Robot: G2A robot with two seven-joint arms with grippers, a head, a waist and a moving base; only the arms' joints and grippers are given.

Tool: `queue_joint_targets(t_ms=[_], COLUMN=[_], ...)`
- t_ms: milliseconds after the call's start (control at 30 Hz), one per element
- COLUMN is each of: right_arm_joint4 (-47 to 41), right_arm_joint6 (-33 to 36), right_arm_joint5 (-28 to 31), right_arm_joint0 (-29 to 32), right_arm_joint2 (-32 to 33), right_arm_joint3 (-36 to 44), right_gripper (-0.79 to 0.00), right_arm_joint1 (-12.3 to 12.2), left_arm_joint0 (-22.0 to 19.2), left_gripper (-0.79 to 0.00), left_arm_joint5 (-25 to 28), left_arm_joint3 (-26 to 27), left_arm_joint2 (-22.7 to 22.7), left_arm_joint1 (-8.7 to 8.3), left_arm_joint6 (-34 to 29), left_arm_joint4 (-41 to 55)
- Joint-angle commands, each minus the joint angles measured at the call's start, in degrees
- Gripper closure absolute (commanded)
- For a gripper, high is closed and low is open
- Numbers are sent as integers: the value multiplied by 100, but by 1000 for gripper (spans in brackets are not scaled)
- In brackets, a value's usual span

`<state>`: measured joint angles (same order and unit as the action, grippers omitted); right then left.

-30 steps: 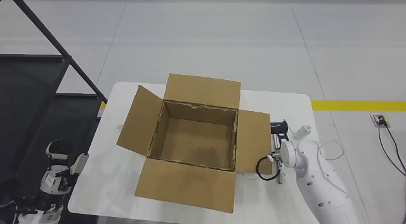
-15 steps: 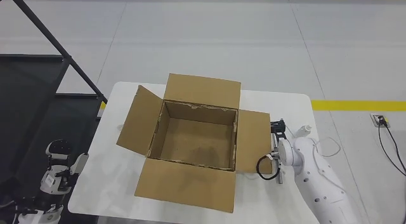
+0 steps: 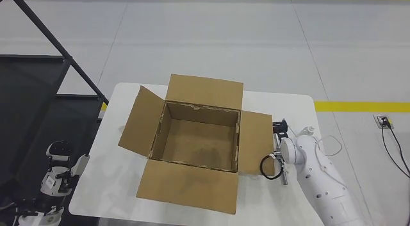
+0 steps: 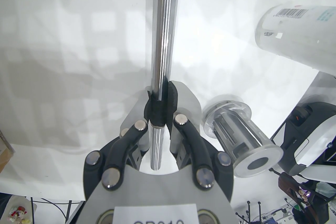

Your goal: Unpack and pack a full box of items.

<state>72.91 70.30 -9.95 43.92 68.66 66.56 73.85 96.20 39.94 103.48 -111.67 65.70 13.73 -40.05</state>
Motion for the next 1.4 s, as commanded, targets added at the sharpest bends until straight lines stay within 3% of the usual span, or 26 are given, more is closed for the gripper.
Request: queue_joint_targets(t_ms=[0,300,733,1133,1367], right_arm_joint4=[-17,196,674,527,-170], right_arm_joint6=[-18,85,-209,-1880,-2978], right_arm_joint5=[-11,-144,-523,-1183,-952], right_arm_joint0=[-1,370,1429,1629,1571], right_arm_joint2=[45,512,1252,780,202], right_arm_joint3=[21,993,3797,4853,5061], right_gripper=[0,0,0,0,0], right_arm_joint1=[-4,-120,-250,-104,24], left_arm_joint0=[0,0,0,0,0], left_gripper=[-785,-785,-785,-785,-785], left_arm_joint5=[0,0,0,0,0], left_arm_joint3=[0,0,0,0,0], left_arm_joint2=[0,0,0,0,0], left_arm_joint1=[0,0,0,0,0], left_arm_joint6=[0,0,0,0,0], left_arm_joint4=[0,0,0,0,0])
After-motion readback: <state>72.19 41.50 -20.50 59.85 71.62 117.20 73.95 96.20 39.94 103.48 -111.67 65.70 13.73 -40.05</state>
